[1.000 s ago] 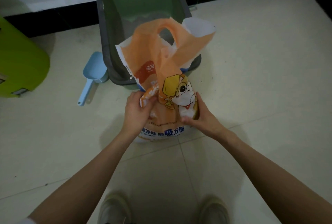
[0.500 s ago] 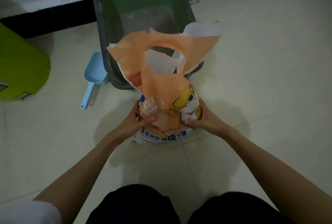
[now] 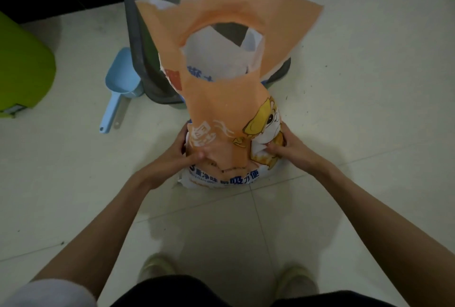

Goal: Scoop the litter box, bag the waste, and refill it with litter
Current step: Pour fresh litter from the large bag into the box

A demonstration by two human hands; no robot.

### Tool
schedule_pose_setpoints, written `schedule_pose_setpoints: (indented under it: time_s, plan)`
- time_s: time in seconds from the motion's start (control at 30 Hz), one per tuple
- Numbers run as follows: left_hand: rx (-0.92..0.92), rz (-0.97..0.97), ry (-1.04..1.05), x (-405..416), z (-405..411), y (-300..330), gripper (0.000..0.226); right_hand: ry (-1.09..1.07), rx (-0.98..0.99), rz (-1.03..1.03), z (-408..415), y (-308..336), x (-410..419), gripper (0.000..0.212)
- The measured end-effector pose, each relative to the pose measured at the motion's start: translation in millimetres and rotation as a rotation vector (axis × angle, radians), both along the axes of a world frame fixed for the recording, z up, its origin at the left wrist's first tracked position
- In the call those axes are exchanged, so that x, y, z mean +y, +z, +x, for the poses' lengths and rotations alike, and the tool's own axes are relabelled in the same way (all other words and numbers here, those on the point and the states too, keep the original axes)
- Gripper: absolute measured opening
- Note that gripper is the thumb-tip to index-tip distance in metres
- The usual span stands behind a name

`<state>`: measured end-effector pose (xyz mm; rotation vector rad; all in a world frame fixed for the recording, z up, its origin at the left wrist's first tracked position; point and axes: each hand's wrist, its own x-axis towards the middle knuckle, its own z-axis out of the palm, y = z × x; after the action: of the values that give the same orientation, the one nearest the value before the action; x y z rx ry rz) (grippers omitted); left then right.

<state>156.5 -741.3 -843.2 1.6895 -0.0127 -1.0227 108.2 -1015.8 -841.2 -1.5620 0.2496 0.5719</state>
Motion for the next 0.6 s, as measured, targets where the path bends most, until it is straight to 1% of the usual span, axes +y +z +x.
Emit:
schedule_pose_setpoints:
  time_s: [0.07, 0.2, 0.27, 0.33, 0.37, 0.4, 0.43, 0.53, 0.6]
  plan:
    - [0.022, -0.006, 0.017, 2, -3, 0, 0.128, 0.010, 0.015, 0.026, 1, 3, 0, 0.105]
    - [0.010, 0.046, 0.104, -9, -5, -5, 0.128, 0.019, 0.054, -0.014, 6, 0, 0, 0.071]
    - [0.012, 0.031, 0.153, -14, -4, -8, 0.105, 0.003, 0.085, -0.064, 13, -3, 0, 0.062]
    - [0.004, 0.001, 0.220, -19, -5, -10, 0.077, -0.031, 0.102, -0.104, 20, -3, 2, 0.044]
    - [-0.009, -0.005, 0.251, -21, -6, -9, 0.067, -0.064, 0.107, -0.116, 21, -3, 3, 0.037]
    - [-0.014, -0.008, 0.274, -22, -7, -9, 0.063, -0.107, 0.115, -0.125, 19, -4, 5, 0.032]
    - [-0.010, -0.004, 0.298, -23, -10, -9, 0.066, -0.154, 0.126, -0.131, 15, -6, 8, 0.028]
    - [0.012, 0.031, 0.343, -19, -18, -8, 0.085, -0.251, 0.162, -0.120, -4, -9, 15, 0.022]
    - [0.025, 0.052, 0.342, -16, -25, -3, 0.090, -0.276, 0.188, -0.113, -19, -6, 20, 0.025]
